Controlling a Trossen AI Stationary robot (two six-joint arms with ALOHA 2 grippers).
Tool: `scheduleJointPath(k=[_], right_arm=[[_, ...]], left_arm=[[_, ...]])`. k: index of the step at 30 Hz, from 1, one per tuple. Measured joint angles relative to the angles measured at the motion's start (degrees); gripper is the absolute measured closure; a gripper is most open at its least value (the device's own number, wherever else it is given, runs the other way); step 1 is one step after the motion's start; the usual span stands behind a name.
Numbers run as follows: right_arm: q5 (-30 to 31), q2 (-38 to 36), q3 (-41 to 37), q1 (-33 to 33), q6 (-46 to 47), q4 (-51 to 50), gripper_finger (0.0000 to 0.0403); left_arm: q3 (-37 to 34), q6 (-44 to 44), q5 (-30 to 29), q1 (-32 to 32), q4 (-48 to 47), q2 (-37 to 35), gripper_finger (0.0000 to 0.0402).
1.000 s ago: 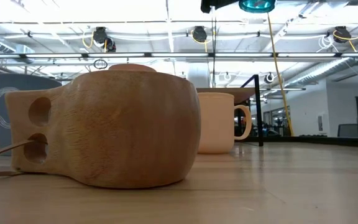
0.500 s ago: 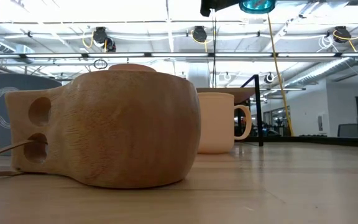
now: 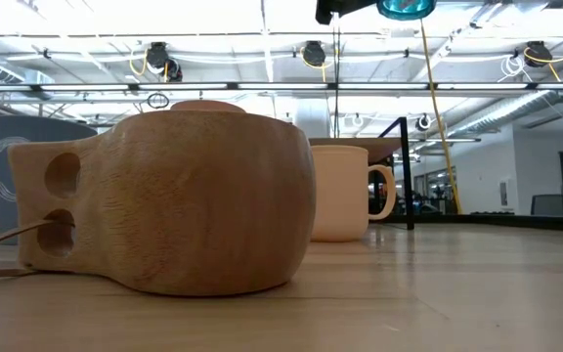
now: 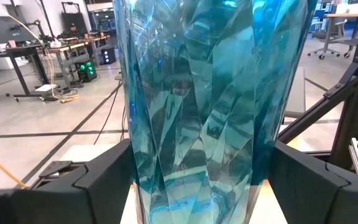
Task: Stack small to large cups/mugs on shelf
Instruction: Put the blue cup on the shelf
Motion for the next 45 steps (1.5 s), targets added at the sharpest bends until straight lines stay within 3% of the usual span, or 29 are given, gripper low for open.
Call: scheduleJointPath(k=[12, 18, 28, 36, 39, 45], right_arm=[[0.0, 0.0, 0.0, -0.1, -3.2, 0.0, 0.0304], [-0.1, 0.0, 0.0, -0.4, -3.5, -0.1, 0.0391], [0.2, 0.0, 0.0, -0.7, -3.4, -0.1, 0.0398], [0.4, 0.0, 0.0, -2.5, -2.1, 0.2, 0.04], [0.1, 0.0, 0.0, -3.1, -2.1, -0.2, 0.0401], [0.0, 0.0, 0.0, -5.1, -2.1, 0.0, 0.0401]], left_arm=[[0.0, 0.4, -0.5, 0.0, 0.0, 0.0, 0.0083], [0.0, 1.3, -2.5, 0.0, 0.1, 0.0, 0.0063], [0.0, 0.1, -3.7, -0.1, 0.2, 0.0, 0.0027], [0.0, -0.3, -7.7, -0.9, -3.6, -3.1, 0.0041], [0.0, 0.0, -11.5, -1.6, -8.4, -5.3, 0.0051], [0.0, -2.4, -24.5, -3.9, -19.5, -10.3, 0.0073]])
